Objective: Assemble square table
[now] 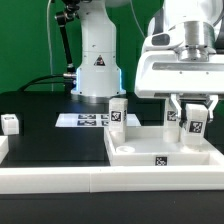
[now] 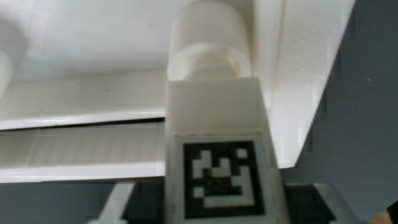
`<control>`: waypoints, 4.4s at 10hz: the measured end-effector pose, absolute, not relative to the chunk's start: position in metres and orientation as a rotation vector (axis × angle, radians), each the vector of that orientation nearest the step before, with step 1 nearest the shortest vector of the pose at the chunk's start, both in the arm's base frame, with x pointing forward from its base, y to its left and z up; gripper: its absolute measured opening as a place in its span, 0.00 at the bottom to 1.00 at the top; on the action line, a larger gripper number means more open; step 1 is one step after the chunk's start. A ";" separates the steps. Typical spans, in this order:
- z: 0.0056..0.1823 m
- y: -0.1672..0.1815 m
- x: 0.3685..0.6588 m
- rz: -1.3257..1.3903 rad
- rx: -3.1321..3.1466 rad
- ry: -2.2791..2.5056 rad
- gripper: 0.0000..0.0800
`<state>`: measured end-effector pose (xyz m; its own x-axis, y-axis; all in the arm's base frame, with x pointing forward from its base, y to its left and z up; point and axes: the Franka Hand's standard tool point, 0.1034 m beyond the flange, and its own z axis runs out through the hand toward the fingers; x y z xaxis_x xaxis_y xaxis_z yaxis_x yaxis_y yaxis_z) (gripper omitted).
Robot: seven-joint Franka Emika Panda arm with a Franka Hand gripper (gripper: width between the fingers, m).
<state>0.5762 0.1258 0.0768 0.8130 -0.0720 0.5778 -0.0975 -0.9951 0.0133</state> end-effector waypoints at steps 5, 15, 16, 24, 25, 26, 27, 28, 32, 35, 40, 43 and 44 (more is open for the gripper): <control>0.075 0.126 0.575 0.910 2.956 -0.121 0.58; 0.095 0.122 0.580 0.857 2.983 -0.089 0.81; 0.093 0.122 0.580 0.848 2.985 -0.089 0.81; 0.089 0.119 0.579 -0.020 3.146 -0.207 0.81; 0.089 0.121 0.581 0.000 3.146 -0.216 0.81; 0.088 0.121 0.582 -0.001 3.145 -0.220 0.81; 0.089 0.119 0.583 0.003 3.144 -0.226 0.81; 0.089 0.117 0.585 0.006 3.144 -0.237 0.81; 0.088 0.116 0.585 0.008 3.137 -0.266 0.49; 0.088 0.116 0.585 0.008 3.131 -0.330 0.36; 0.087 0.116 0.584 0.046 3.020 -0.909 0.36; 0.086 0.118 0.585 0.111 2.896 -1.288 0.36; 0.086 0.119 0.586 0.116 2.850 -1.397 0.36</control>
Offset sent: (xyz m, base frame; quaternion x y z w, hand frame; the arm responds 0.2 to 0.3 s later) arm 0.0000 0.0000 0.0000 0.0000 0.0000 0.0000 1.0000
